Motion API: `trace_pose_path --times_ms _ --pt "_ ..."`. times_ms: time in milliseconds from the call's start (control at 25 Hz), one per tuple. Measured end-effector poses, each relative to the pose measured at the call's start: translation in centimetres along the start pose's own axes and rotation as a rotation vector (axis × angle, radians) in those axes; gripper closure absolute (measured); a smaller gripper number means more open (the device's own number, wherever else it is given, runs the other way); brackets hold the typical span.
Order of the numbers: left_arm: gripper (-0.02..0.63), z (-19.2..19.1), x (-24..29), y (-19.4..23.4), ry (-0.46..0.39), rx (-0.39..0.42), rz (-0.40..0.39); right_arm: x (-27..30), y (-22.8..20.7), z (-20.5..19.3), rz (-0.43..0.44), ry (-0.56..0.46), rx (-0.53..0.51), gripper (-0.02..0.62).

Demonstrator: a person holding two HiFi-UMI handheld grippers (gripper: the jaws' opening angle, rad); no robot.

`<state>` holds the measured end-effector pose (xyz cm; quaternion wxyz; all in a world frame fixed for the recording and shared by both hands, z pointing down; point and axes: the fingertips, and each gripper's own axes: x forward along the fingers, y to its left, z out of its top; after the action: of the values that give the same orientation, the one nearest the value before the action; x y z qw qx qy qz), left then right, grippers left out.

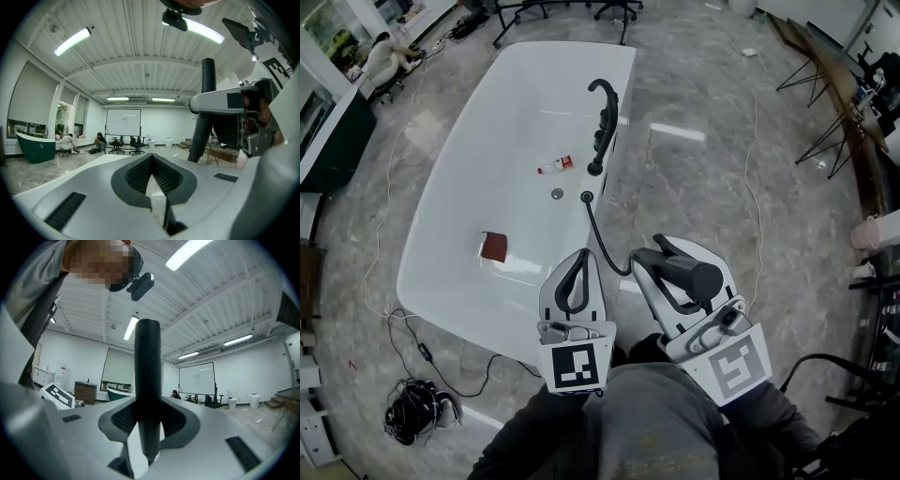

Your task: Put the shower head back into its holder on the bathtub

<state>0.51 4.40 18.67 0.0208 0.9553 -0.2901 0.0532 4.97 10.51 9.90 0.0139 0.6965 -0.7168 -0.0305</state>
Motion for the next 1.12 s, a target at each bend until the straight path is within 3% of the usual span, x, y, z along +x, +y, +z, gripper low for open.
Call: trace_pose_path --times_ms 720,1120 --pt "0.604 0.0 3.3 -0.8 0.051 0.052 0.173 1.4 -5.3 -2.1 0.138 -0.031 0.056 0.468" --pt "0.603 -0.1 4.9 -1.5 0.035 0.054 0.236 1.4 -7.1 -2.1 0.200 -0.040 0.057 0.468"
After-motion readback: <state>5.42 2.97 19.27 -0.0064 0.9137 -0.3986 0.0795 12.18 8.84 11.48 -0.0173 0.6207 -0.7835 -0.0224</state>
